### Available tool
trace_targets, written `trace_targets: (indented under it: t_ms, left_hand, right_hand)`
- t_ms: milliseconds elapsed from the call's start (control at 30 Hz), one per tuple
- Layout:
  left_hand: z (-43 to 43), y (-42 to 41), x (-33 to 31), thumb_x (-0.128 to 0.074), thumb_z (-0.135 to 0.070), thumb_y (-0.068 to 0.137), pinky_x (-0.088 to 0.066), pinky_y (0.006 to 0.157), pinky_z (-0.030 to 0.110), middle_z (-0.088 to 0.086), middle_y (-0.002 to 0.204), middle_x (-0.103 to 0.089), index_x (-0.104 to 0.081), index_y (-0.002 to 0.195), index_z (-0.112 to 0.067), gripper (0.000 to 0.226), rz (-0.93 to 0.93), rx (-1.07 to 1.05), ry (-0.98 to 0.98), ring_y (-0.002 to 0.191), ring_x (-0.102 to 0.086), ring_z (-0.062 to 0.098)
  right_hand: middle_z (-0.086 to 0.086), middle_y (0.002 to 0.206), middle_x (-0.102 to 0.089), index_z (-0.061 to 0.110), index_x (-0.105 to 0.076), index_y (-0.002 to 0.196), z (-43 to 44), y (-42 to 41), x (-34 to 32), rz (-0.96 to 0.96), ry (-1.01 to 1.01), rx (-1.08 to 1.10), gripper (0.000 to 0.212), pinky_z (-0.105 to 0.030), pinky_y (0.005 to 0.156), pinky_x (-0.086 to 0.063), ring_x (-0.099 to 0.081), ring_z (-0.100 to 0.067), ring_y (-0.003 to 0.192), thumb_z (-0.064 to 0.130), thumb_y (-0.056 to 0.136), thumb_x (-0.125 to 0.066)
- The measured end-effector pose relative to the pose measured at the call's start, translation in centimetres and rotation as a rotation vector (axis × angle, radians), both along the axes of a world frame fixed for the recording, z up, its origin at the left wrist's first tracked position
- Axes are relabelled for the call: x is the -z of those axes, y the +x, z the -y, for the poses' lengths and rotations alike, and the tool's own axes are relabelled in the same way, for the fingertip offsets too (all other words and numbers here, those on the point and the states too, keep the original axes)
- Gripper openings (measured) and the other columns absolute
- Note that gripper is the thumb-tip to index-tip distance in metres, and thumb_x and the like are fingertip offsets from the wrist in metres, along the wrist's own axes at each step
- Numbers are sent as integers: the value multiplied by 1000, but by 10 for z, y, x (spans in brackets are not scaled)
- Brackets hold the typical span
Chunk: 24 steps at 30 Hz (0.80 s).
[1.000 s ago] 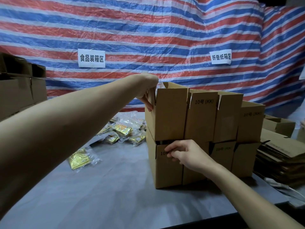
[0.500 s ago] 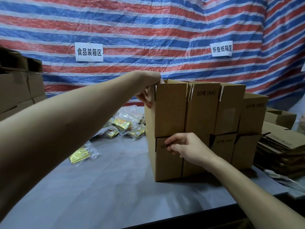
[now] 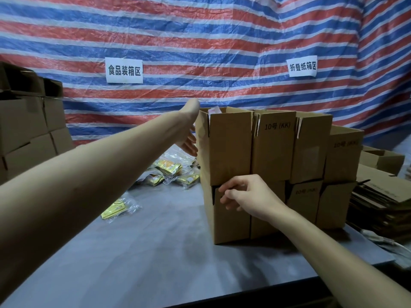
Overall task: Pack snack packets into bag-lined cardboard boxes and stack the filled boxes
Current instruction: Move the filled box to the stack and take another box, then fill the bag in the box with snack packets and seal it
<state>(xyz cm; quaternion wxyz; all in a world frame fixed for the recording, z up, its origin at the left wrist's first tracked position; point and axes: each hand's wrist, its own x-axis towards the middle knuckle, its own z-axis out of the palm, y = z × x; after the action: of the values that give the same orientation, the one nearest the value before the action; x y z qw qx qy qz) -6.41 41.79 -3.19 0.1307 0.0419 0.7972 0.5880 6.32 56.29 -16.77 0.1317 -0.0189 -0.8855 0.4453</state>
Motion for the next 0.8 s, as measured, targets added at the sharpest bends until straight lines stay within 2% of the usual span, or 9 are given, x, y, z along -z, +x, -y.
trace_targets:
  t_ms: [100, 200, 367, 533, 633, 700, 800]
  left_hand:
    - [2, 7, 4, -26, -58, 100, -53, 88, 61, 30, 137, -53, -45, 138, 1, 73, 26, 12, 19, 116, -57, 55]
    - [5, 1, 6, -27, -59, 101, -52, 95, 61, 29, 142, -51, -43, 142, 1, 75, 36, 22, 35, 117, -57, 54]
    - [10, 8, 19, -30, -53, 102, -54, 96, 57, 27, 135, -55, -46, 126, 1, 62, -23, 105, 27, 110, -62, 48]
    - [23, 28, 27, -27, -57, 104, -55, 98, 52, 21, 124, -62, -52, 132, -4, 65, -36, 249, 63, 109, -64, 41]
    - [52, 35, 28, -29, -56, 106, -55, 96, 48, 16, 121, -61, -52, 132, -6, 61, -114, 288, 131, 110, -65, 39]
    - [77, 31, 33, -30, -53, 106, -52, 93, 44, 14, 120, -62, -55, 128, -8, 56, -223, 266, 77, 107, -64, 35]
    - [124, 17, 49, -40, -42, 106, -48, 79, 35, 17, 123, -64, -58, 127, -3, 48, -354, 129, -38, 97, -62, 28]
  right_hand:
    - [4, 81, -78, 21, -74, 95, 5, -3, 0, -8, 18, -18, 19, -22, 64, -50, -75, -18, 76, 11, 98, -58]
    - [4, 81, -78, 22, -74, 94, 9, -5, 0, -12, 18, -37, 20, -23, 64, -50, -75, -19, 76, 10, 97, -58]
    - [-3, 81, -78, 15, -73, 94, 30, -8, -8, -24, -118, -142, 20, -23, 59, -54, -74, -19, 71, 3, 97, -58]
    - [-2, 87, -78, 17, -71, 104, 74, -34, -9, 0, -220, -305, 16, -26, 65, -56, -76, -19, 79, 9, 101, -57]
    - [3, 89, -78, 25, -69, 107, 108, -56, -3, 3, -181, -366, 17, -28, 68, -57, -76, -16, 83, 13, 100, -60]
    - [6, 88, -78, 27, -68, 108, 134, -71, 5, 2, -155, -393, 17, -31, 70, -60, -76, -15, 83, 13, 100, -60]
    - [0, 88, -79, 21, -70, 106, 172, -91, 18, 44, -229, -440, 18, -31, 69, -58, -76, -19, 81, 9, 98, -59]
